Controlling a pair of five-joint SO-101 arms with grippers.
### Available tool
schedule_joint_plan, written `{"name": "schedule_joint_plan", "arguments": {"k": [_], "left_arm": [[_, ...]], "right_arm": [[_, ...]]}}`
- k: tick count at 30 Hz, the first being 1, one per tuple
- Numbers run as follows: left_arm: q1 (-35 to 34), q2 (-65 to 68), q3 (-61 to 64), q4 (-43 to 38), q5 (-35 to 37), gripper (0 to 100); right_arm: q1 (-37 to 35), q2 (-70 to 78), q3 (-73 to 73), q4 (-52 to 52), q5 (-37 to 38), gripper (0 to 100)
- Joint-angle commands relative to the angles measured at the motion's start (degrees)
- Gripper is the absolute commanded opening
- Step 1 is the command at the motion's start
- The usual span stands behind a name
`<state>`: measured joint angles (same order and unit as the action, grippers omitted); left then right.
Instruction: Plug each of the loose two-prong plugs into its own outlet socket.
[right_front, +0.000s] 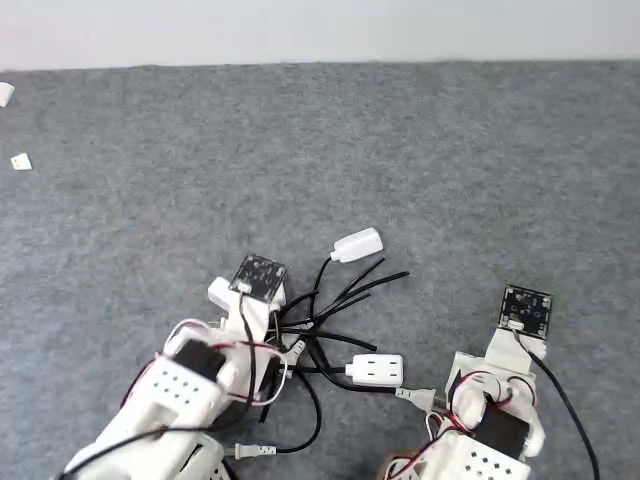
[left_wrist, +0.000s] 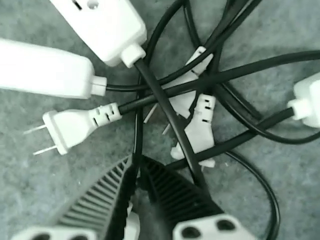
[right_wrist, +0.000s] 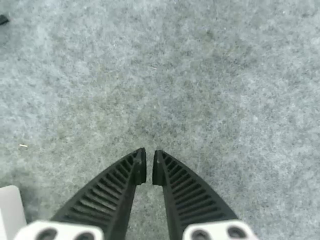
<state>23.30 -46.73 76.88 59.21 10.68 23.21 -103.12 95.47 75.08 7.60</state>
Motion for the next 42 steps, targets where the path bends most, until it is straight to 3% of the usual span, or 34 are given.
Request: {"name": "schedule_joint_plan", "arguments": {"k": [1,9,21,26,30,32,38,42], "left_arm": [[-0.35,11.34,-6.81,-2.02,1.67,2],[-6.07,34.2,-20.88,-1.93,5.27,7],[-15.65,55.38,-47.78,-0.53,5.1,7],[-17.76,62.07,-60.18,7.91,4.57,7],[-16.18,61.63,-68.26,21.36,-0.97,3],[-14.86,59.25,-69.76,24.35,-1.41,1],[-11.87,44.48,-67.3,24.79,-1.14,1],[-13.1,44.04,-65.36,19.78,-1.05,1]], "right_arm": [[-0.31,-0.84,0.88,-0.31,-0.26,3.9],[-0.31,-0.84,0.88,-0.31,-0.26,3.9],[-0.31,-0.84,0.88,-0.31,-0.26,3.9],[-0.31,-0.84,0.88,-0.31,-0.26,3.9],[-0.31,-0.84,0.88,-0.31,-0.26,3.9],[-0.31,-0.84,0.88,-0.31,-0.26,3.9],[-0.31,-0.84,0.88,-0.31,-0.26,3.9],[-0.31,-0.84,0.88,-0.31,-0.26,3.9]]}}
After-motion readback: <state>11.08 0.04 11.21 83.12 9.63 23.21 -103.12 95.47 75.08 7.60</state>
